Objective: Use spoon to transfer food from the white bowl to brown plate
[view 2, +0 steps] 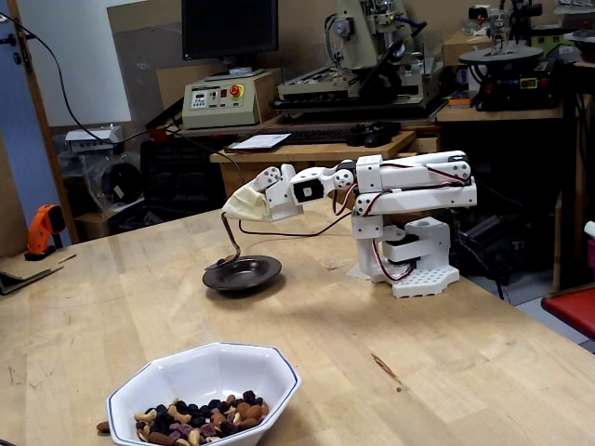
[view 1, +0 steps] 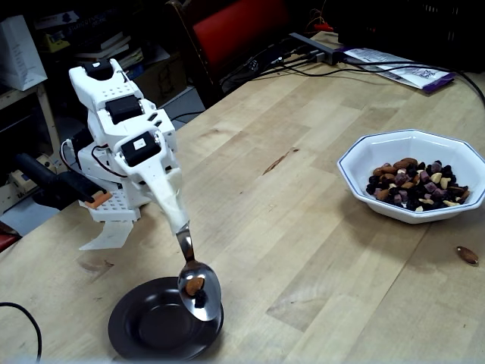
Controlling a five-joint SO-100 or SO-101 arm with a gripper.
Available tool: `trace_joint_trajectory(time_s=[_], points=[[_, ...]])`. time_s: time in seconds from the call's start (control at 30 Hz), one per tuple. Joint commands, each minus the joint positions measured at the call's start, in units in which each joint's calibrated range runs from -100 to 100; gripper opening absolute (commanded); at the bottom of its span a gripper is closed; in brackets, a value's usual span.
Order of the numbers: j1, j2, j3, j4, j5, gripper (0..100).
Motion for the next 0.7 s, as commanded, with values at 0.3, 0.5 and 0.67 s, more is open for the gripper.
trace_joint_trajectory(time_s=[0.3,0.5,0.67], points=[[0.84,-0.37,-0.23,0.38,-4.1,4],[4.17,-0.37,-0.23,0.38,-4.49,4],[8.02,-0.28,-0.23,0.38,-4.54,4]])
